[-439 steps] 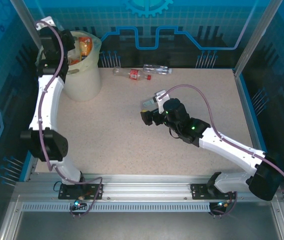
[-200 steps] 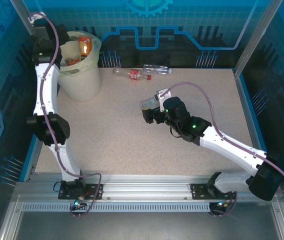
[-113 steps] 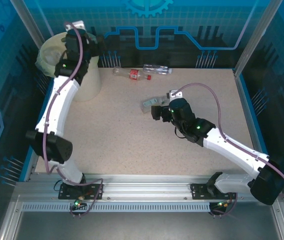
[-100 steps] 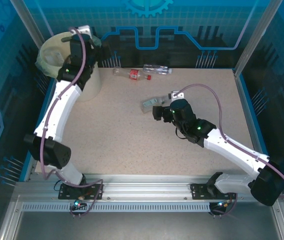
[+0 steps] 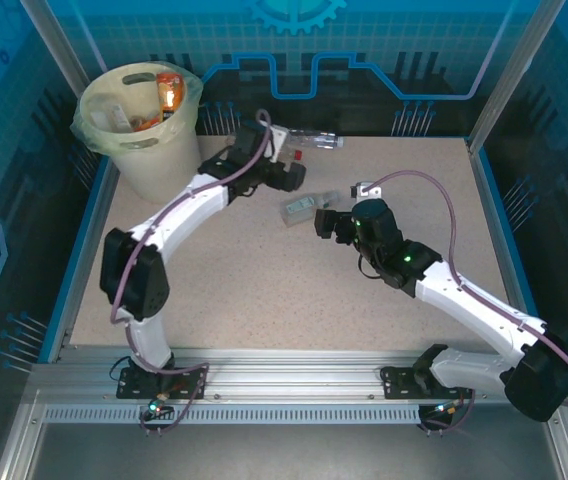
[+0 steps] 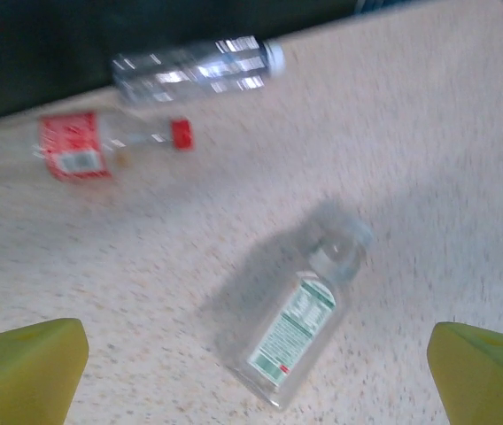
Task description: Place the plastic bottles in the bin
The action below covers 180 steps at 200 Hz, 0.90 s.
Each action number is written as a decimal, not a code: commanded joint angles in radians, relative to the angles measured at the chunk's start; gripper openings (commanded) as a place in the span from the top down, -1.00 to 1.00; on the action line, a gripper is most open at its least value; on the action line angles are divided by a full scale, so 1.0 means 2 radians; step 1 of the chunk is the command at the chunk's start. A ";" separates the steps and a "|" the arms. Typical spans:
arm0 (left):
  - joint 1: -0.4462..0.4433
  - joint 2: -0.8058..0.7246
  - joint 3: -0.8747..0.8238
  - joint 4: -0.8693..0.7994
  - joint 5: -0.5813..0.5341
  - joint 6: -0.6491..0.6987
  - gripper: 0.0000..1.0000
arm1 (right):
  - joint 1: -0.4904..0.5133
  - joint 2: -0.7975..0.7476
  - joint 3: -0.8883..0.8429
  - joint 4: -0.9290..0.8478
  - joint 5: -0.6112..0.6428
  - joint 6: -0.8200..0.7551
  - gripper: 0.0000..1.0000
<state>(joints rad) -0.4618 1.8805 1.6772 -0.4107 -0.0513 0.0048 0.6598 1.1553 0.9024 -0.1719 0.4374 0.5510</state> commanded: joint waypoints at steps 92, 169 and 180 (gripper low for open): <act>-0.037 0.218 0.175 -0.127 -0.018 0.145 -0.98 | -0.013 -0.019 0.002 -0.027 0.000 0.010 -1.00; -0.038 0.324 0.306 -0.200 -0.012 0.164 -0.79 | -0.016 -0.034 -0.004 -0.039 0.007 0.009 -1.00; -0.040 0.327 0.307 -0.198 -0.024 0.167 -0.76 | -0.017 -0.037 -0.005 -0.039 0.008 0.009 -1.00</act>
<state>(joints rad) -0.5331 2.5053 2.2463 -0.7441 -0.0673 0.3176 0.6430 1.1126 0.9024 -0.2371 0.4377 0.5583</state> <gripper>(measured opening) 0.891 0.998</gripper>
